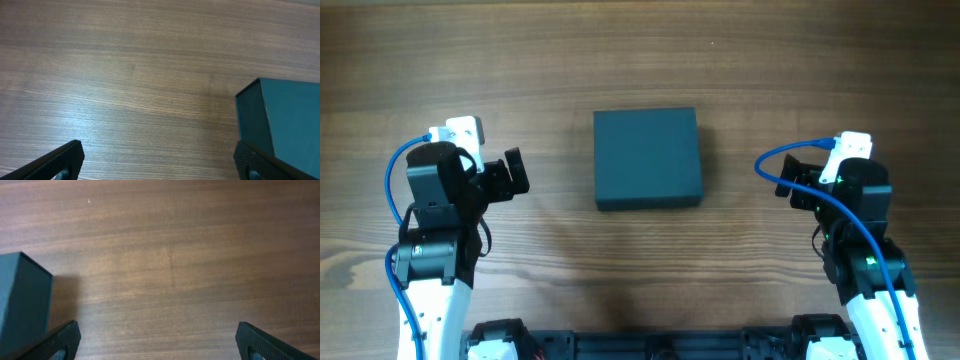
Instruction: Pack container
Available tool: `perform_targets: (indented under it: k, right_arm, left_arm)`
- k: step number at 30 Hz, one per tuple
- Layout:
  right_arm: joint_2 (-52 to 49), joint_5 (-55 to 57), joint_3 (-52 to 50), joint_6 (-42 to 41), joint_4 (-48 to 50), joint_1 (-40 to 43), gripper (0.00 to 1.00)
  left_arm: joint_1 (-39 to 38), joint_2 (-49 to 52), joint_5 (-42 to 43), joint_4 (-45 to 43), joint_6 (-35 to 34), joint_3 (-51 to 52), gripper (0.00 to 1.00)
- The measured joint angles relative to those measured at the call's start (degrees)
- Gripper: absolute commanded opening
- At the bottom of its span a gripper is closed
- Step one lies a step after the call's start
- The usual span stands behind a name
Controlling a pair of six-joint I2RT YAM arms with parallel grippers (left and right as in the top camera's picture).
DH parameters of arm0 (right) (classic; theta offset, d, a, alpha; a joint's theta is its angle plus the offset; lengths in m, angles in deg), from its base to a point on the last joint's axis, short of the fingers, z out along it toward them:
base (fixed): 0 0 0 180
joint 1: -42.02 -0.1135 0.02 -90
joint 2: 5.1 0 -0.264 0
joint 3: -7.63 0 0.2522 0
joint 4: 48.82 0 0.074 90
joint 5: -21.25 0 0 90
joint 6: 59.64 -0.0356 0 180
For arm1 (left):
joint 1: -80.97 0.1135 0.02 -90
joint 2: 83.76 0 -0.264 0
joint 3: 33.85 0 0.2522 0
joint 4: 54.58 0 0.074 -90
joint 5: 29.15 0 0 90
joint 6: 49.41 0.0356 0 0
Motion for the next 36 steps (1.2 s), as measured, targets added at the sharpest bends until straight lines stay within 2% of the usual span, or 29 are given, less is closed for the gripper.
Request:
perform_targets:
  k: [8, 17, 22, 27, 32, 36]
  right_arm:
    - [-1.33, 0.00, 0.00, -0.02, 0.15, 0.00, 1.00]
    - [-9.55, 0.00, 0.00, 0.00, 0.13, 0.00, 1.00]
    - [-10.16, 0.00, -0.02, 0.00, 0.11, -0.15, 1.00]
    - [-4.04, 0.00, -0.07, 0.00, 0.07, -0.15, 1.00]
    - [9.27, 0.00, -0.09, 0.00, -0.04, -0.15, 1.00]
    - [20.85, 0.00, -0.07, -0.02, -3.69, -0.33, 1.00]
  left_arm:
    - [0.00, 0.00, 0.17, 0.00, 0.00, 0.00, 1.00]
    - [0.00, 0.00, 0.17, 0.00, 0.00, 0.00, 1.00]
    - [0.00, 0.00, 0.17, 0.00, 0.00, 0.00, 1.00]
    - [0.00, 0.00, 0.17, 0.00, 0.00, 0.00, 1.00]
    - [0.00, 0.00, 0.20, -0.02, 0.00, 0.00, 1.00]
    - [0.00, 0.00, 0.17, -0.02, 0.00, 0.00, 1.00]
